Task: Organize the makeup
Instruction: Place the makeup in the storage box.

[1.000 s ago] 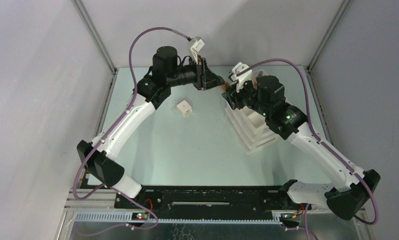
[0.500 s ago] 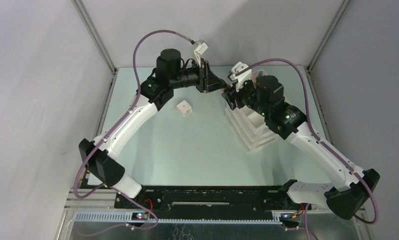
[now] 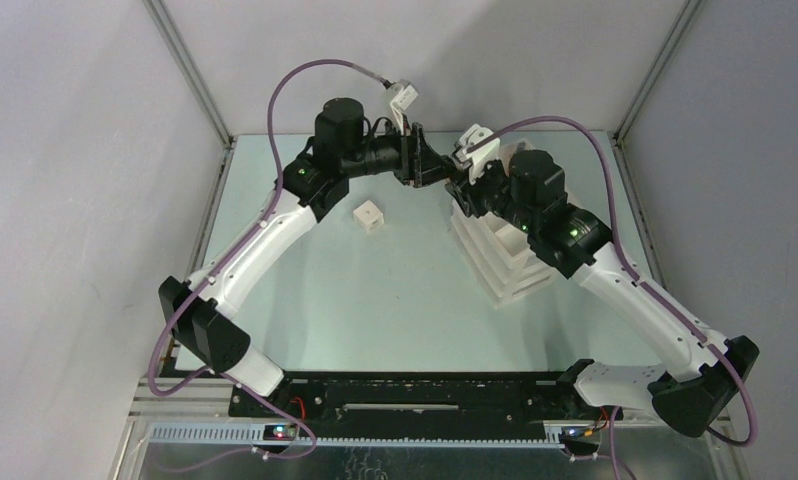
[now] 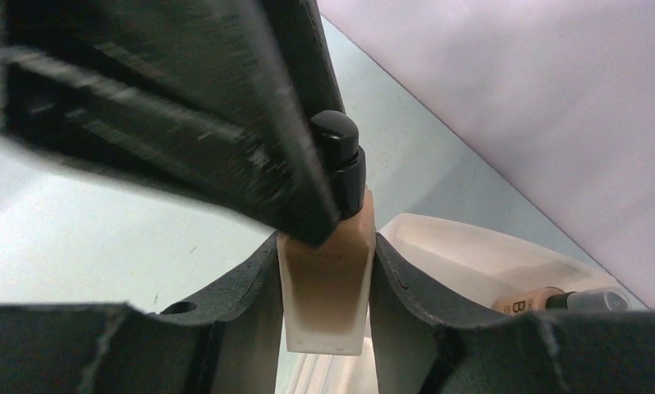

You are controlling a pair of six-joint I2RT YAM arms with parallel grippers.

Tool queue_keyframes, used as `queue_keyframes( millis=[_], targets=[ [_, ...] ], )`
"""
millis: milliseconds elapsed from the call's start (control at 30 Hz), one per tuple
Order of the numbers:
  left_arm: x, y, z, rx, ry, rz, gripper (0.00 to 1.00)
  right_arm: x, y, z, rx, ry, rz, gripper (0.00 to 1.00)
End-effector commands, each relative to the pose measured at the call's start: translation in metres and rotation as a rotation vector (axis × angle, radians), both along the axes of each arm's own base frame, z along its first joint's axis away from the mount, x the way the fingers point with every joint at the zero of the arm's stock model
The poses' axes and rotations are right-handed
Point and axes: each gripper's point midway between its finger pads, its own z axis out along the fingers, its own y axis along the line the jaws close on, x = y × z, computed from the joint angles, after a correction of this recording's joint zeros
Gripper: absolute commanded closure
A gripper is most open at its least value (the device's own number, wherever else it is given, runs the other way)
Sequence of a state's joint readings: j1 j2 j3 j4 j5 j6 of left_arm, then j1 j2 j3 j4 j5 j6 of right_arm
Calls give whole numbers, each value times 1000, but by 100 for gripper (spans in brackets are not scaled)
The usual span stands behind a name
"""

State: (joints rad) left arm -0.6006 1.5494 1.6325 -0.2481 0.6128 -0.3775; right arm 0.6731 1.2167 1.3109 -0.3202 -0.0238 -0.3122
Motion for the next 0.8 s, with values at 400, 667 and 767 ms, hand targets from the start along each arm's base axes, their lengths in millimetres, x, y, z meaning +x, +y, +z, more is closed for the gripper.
queue_keyframes(
  millis=[400, 667, 767],
  targets=[
    [-14, 40, 1, 139, -331, 28, 0, 56, -85, 46, 293, -207, -40, 100],
    [-6, 44, -9, 150, -301, 34, 0, 74, -83, 24, 284, -199, -22, 100],
    [-5, 45, -11, 148, -294, 30, 0, 77, -84, 15, 278, -190, -27, 100]
  ],
)
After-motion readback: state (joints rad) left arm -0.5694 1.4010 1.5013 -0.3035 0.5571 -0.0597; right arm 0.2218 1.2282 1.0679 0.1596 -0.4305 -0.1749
